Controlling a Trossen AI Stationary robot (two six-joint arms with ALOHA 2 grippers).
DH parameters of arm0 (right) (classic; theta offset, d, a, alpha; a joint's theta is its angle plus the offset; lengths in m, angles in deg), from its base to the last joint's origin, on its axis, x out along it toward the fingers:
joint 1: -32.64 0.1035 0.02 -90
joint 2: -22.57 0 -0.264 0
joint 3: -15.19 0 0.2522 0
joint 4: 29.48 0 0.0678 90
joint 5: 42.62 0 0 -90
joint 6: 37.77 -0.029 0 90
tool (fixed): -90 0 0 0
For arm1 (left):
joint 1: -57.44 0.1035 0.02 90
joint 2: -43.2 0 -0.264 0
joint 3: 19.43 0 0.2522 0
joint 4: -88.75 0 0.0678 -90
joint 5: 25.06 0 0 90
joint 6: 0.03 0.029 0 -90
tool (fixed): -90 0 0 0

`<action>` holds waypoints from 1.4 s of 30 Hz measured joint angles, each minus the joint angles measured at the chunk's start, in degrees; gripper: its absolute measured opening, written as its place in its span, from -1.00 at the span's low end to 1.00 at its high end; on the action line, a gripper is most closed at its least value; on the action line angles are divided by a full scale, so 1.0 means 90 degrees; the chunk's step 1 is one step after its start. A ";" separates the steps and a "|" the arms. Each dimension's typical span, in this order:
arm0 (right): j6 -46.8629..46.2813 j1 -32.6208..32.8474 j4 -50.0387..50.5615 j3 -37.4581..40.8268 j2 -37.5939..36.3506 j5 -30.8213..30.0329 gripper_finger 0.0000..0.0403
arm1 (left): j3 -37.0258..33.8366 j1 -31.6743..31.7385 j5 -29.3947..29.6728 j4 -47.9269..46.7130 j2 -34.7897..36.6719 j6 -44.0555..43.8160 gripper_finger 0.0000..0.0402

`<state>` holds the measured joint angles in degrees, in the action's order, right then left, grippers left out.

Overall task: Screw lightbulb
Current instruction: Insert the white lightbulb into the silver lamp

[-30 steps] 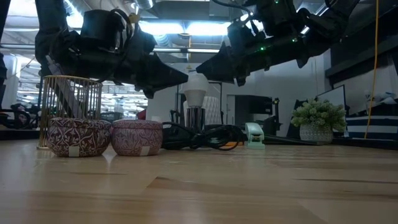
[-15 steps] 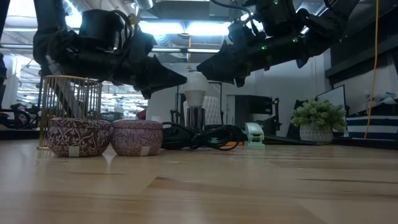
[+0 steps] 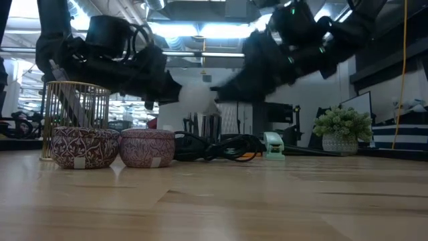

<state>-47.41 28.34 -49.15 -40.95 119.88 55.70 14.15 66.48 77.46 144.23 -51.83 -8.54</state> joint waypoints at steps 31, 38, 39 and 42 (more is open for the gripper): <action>-0.0069 -0.0017 0.0107 0.0011 0.0007 -0.0364 -0.03 | -0.0005 -0.0017 -0.0528 0.0251 0.0380 0.0274 -0.99; -0.0067 -0.0019 -0.0140 0.0011 0.0003 -0.0478 -0.03 | -0.0005 -0.0019 -0.0708 0.0159 0.1150 0.0500 -0.99; -0.0067 -0.0019 -0.0275 0.0004 0.0003 -0.0460 -0.03 | -0.0005 -0.0017 -0.0710 0.0120 0.1243 0.0500 -0.99; -0.0067 -0.0019 -0.0118 -0.0304 0.0003 -0.0284 -0.03 | -0.0005 -0.0019 -0.0710 -0.0284 0.1590 0.0578 -0.98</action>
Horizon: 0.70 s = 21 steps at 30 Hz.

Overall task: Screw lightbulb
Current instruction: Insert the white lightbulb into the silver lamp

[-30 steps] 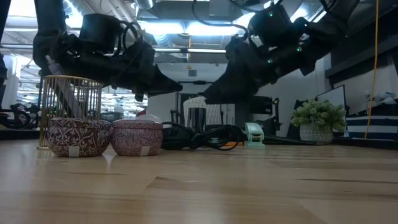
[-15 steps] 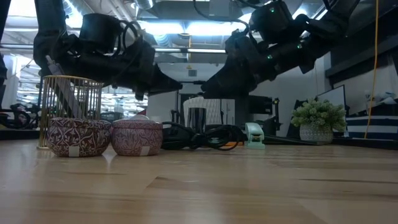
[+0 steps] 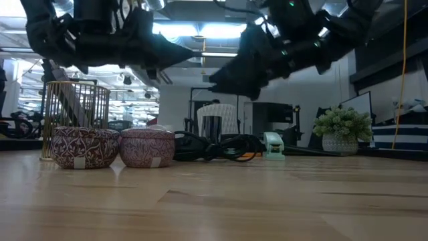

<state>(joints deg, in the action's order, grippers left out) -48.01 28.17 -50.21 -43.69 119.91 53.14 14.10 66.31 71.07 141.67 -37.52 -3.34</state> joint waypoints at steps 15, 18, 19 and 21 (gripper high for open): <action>-0.0757 -0.0005 0.5133 -0.4036 0.1591 -0.0241 -0.03 | 0.0002 0.0002 0.0002 -0.3626 0.1861 0.0090 -0.98; -0.1147 -0.0005 0.5205 -0.4334 0.1944 -0.0239 -0.03 | 0.0001 0.0006 0.0002 -0.4275 0.2195 0.0088 -0.98; -0.1246 -0.0005 0.5231 -0.4399 0.2060 -0.0239 -0.03 | 0.0002 0.0007 0.0002 -0.4525 0.2323 0.0090 -0.99; -0.1427 -0.0005 0.5235 -0.4496 0.2265 -0.0236 -0.03 | 0.0002 0.0007 0.0005 -0.4925 0.2533 0.0114 -0.99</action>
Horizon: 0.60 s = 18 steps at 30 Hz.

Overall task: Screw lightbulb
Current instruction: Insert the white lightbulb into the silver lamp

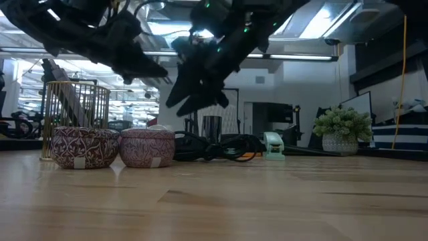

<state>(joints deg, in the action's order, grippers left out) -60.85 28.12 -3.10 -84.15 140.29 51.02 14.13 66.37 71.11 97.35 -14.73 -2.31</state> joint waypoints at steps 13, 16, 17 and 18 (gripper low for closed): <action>-0.0275 0.0010 -0.0053 -0.0075 0.0341 -0.0509 -0.03 | -0.0002 0.0000 0.0004 -0.1154 0.0504 0.0309 -0.99; -0.0273 0.0010 0.0013 -0.0075 0.0341 -0.0520 -0.03 | -0.0002 0.0000 0.0022 -0.1155 0.0521 0.0309 -0.98; -0.0271 0.0010 0.0035 -0.0078 0.0343 -0.0524 -0.03 | -0.0002 0.0000 0.0024 -0.1146 0.0521 0.0306 -0.98; -0.0255 0.0010 0.0048 -0.0078 0.0343 -0.0525 -0.03 | -0.0002 0.0000 0.0024 -0.1139 0.0521 0.0307 -0.98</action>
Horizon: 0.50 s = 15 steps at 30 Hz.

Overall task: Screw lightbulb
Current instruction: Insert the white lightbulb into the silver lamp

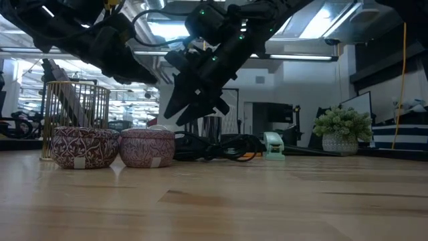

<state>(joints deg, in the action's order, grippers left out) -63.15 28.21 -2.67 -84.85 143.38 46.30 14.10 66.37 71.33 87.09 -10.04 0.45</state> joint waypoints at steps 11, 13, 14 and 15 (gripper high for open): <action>0.0344 -0.0010 0.0894 -0.0003 -0.0064 0.0018 -0.03 | 0.0000 0.0000 0.0001 -0.0422 -0.0002 -0.0365 -0.99; 0.0390 -0.0010 0.1130 0.0009 -0.0132 0.0018 -0.03 | 0.0000 0.0000 0.0001 -0.0459 0.0000 -0.0443 -0.99; 0.0398 -0.0010 0.1255 0.0018 -0.0175 0.0010 -0.03 | 0.0000 0.0000 0.0001 -0.0482 -0.0001 -0.0478 -0.99; 0.0435 -0.0011 0.1362 0.0027 -0.0229 -0.0036 -0.03 | 0.0000 0.0000 0.0000 -0.0492 0.0000 -0.0510 -0.99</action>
<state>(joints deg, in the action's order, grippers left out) -59.24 28.11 9.59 -84.61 141.32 45.97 14.10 66.37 71.33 82.67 -10.04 -4.13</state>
